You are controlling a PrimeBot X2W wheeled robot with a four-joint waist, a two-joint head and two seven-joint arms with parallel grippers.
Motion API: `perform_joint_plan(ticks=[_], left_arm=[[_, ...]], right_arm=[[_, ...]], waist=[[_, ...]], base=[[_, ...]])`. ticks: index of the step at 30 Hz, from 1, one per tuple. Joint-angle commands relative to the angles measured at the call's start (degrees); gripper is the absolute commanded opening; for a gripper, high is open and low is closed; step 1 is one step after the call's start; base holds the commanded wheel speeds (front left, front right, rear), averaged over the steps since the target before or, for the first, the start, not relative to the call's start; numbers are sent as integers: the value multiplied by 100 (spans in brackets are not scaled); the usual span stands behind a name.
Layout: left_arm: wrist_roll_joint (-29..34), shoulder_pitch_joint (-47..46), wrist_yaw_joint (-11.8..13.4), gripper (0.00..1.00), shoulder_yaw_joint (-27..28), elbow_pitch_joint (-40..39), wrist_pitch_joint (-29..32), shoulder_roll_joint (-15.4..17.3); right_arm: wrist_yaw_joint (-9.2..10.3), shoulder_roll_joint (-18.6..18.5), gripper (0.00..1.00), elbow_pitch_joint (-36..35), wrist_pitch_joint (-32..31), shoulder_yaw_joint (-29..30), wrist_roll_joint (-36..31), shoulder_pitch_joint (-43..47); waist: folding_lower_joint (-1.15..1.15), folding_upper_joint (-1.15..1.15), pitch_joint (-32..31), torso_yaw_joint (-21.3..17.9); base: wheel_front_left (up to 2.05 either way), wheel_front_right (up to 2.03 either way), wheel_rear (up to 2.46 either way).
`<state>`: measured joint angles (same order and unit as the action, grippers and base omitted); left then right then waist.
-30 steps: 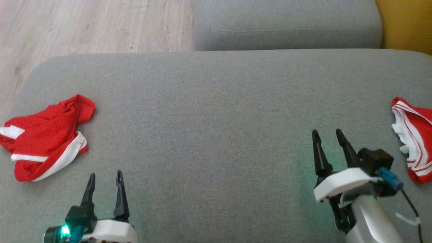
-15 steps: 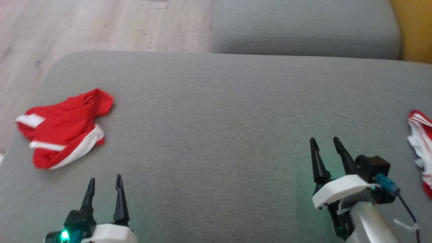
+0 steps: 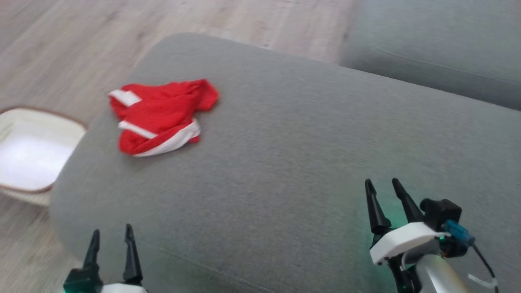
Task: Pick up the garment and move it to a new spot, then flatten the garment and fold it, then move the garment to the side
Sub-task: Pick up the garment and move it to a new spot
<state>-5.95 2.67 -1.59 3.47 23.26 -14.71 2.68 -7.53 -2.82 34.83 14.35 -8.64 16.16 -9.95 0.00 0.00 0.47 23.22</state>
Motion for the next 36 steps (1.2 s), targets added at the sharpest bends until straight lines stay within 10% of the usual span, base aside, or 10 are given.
perform_joint_plan(ticks=[1, 20, 36], left_arm=[[23, -135, -12, 100, 220, -203, -29, 25], [58, -1131, -120, 100, 971, -646, -29, 363], [-318, -3570, -577, 100, 686, 2181, -14, 1504]], right_arm=[[4, -6, 100, -147, 64, -158, 32, -233], [4, -6, 100, -140, 64, -71, -161, -487], [4, -6, 100, -356, 64, 243, -966, -1046]], waist=[[0, 0, 65, 219], [0, 0, 606, -78], [0, 0, 1839, -800]], base=[[0, 0, 0], [0, 0, 0], [0, 0, 0]])
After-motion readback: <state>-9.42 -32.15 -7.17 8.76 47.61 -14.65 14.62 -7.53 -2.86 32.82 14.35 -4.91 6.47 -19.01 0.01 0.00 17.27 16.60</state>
